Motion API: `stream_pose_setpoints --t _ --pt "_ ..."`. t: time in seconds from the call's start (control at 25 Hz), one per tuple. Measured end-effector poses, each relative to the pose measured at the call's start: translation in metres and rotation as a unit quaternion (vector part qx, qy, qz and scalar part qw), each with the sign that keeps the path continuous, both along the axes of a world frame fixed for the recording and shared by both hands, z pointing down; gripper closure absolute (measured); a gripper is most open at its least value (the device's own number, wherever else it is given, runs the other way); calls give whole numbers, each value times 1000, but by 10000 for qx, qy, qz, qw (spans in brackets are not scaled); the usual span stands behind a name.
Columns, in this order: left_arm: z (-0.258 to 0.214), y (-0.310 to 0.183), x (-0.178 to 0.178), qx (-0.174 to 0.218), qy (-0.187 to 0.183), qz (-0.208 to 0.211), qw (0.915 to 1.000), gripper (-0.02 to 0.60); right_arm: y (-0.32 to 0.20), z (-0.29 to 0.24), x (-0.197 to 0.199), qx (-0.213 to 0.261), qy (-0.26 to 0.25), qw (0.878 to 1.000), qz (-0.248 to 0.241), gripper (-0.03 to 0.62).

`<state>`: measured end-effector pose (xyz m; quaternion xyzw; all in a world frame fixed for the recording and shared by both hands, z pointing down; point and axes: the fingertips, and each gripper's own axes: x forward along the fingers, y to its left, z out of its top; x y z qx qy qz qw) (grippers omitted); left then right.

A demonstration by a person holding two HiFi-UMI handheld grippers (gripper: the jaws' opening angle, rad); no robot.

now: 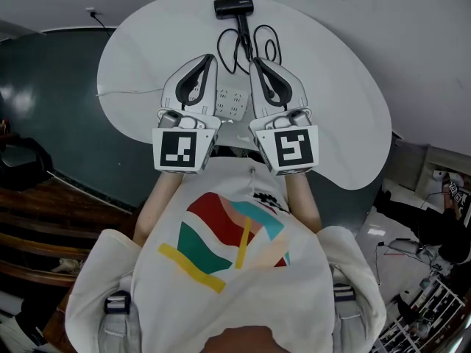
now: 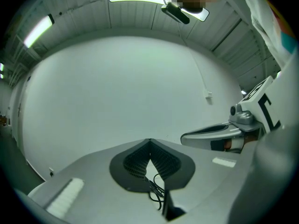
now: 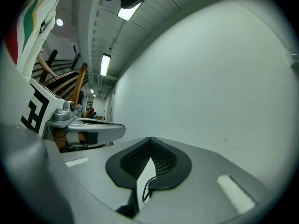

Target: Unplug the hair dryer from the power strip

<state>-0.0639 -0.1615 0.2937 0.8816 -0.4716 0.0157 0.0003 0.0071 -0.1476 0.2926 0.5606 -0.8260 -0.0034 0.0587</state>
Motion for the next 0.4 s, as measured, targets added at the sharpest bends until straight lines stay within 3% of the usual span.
stream_pose_setpoints --t 0.4 --pt "-4 -5 -7 34 70 -90 9999 581 1 -2 -1 -5 61 10000 -35 582"
